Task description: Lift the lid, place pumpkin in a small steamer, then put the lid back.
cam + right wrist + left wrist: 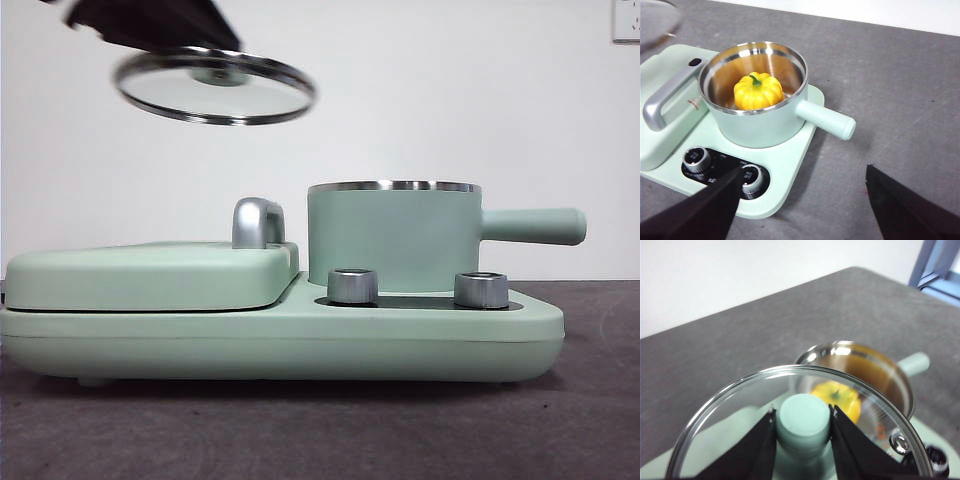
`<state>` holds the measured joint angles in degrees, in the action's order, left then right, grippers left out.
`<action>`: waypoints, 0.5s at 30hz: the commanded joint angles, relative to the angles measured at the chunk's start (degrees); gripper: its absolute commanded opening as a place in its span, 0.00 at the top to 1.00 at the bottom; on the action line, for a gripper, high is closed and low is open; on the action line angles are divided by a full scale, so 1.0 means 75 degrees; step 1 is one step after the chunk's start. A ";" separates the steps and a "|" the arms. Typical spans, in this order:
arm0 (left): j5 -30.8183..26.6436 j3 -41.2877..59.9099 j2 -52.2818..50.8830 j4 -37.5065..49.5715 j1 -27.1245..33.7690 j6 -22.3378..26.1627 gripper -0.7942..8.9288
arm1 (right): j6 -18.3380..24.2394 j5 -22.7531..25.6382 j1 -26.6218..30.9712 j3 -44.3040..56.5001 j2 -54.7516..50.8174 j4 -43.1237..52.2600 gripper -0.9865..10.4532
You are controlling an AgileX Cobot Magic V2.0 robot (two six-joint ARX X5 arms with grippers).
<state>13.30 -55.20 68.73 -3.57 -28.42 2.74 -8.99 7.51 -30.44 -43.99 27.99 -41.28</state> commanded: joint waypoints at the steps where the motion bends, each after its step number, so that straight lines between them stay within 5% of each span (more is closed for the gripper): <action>1: -0.0207 -0.0137 0.0431 0.0927 -0.0318 -0.0315 0.91 | -0.0219 0.0006 -0.0067 -0.0032 0.0032 0.0067 0.58; 15: -0.0254 -0.1556 0.2678 0.2151 -0.1151 -0.0230 0.91 | -0.0321 0.0006 -0.0067 -0.0032 0.0047 0.0064 0.58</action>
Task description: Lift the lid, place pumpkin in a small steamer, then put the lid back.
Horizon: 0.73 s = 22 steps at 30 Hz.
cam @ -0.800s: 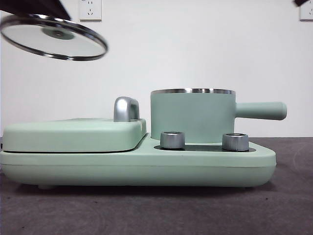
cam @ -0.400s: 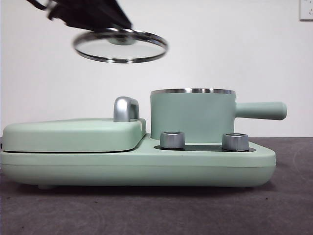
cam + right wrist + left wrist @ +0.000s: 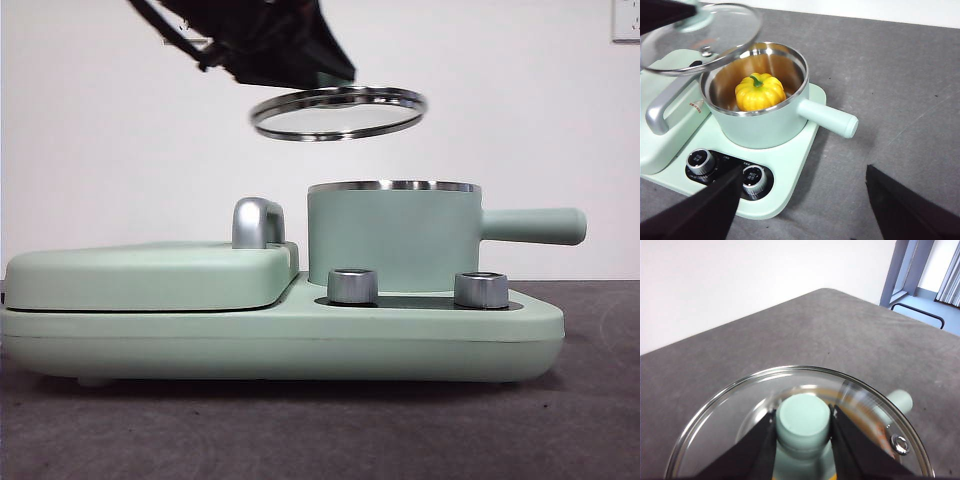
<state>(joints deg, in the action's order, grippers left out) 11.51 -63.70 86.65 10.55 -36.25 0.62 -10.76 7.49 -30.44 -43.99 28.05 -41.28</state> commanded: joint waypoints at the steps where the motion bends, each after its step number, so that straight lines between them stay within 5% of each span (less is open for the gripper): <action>1: -0.0015 -0.0571 0.0455 0.0268 -0.0140 0.0073 0.91 | -0.0087 0.0012 -0.0067 -0.0032 0.0038 0.0064 0.58; 22: 0.0073 -0.0985 0.1719 0.1116 -0.0356 0.0501 0.91 | -0.0254 0.0012 -0.0067 -0.0032 0.0038 0.0058 0.58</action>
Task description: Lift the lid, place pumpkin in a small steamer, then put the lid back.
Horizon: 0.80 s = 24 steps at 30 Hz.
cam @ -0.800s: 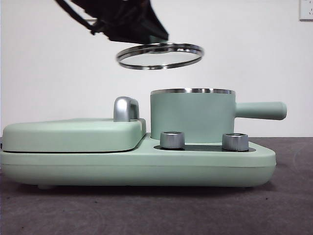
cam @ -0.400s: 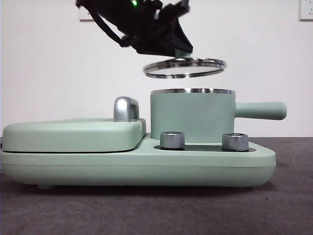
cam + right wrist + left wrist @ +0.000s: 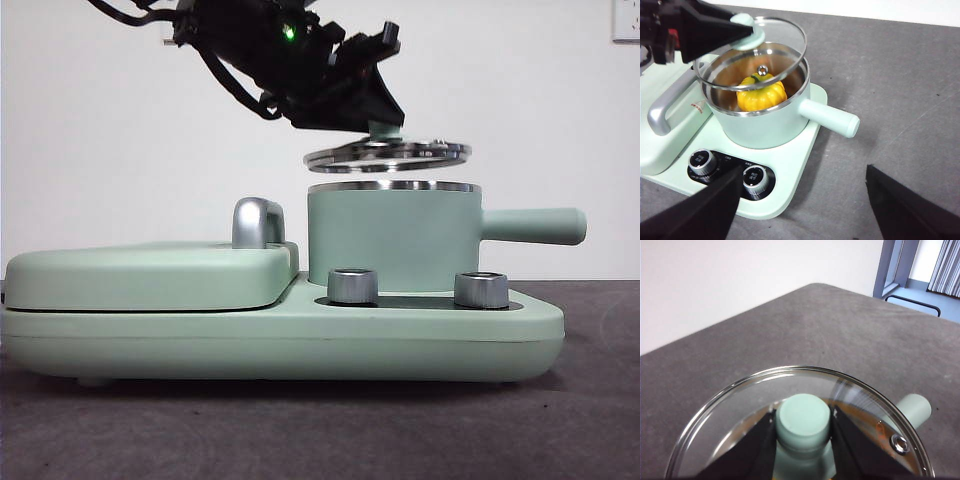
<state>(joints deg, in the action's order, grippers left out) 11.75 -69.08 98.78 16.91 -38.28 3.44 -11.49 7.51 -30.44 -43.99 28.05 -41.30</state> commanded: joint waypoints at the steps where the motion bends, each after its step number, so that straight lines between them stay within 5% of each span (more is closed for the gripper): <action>1: 0.0041 -0.0268 0.0108 0.0268 -0.0090 0.0175 0.91 | -0.0157 0.0009 -0.0067 -0.0032 0.0038 0.0061 0.58; 24: 0.0230 -0.0268 0.0338 0.0090 -0.0099 0.0399 0.91 | -0.0154 0.0015 -0.0067 -0.0032 0.0038 0.0067 0.58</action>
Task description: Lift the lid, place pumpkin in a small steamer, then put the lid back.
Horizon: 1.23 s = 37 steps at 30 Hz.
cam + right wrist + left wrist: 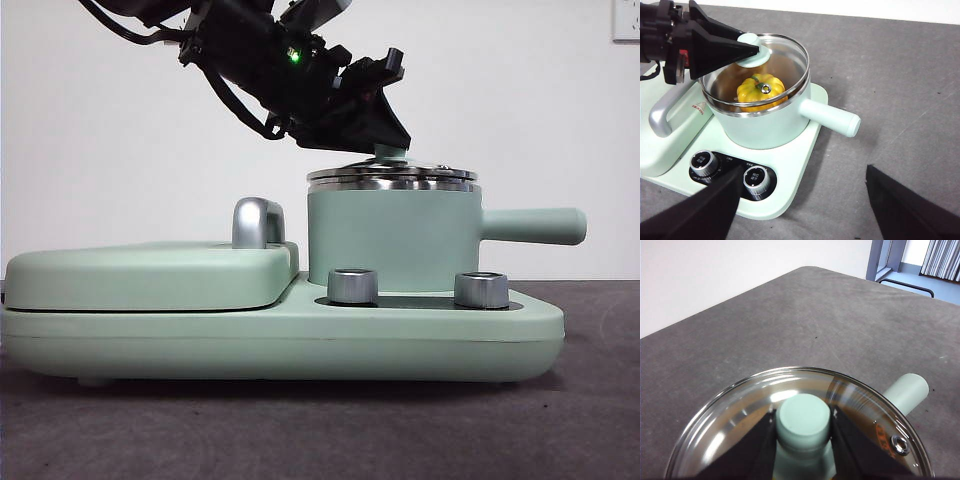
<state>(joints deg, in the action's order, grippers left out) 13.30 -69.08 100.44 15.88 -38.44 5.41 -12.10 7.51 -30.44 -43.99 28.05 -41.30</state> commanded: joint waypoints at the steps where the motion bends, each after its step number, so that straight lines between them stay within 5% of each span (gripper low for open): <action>1: 0.0035 -0.0268 0.0117 0.0230 -0.0079 0.0137 0.91 | -0.0073 0.0015 -0.0067 -0.0032 0.0038 0.0067 0.58; 37: -0.0003 -0.0271 -0.0009 -0.0187 -0.0085 0.0125 0.91 | -0.0073 0.0067 -0.0067 -0.0032 0.0041 0.0070 0.58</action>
<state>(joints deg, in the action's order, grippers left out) 13.56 -69.87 100.68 13.76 -38.54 6.26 -12.10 7.73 -30.44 -43.99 28.05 -41.30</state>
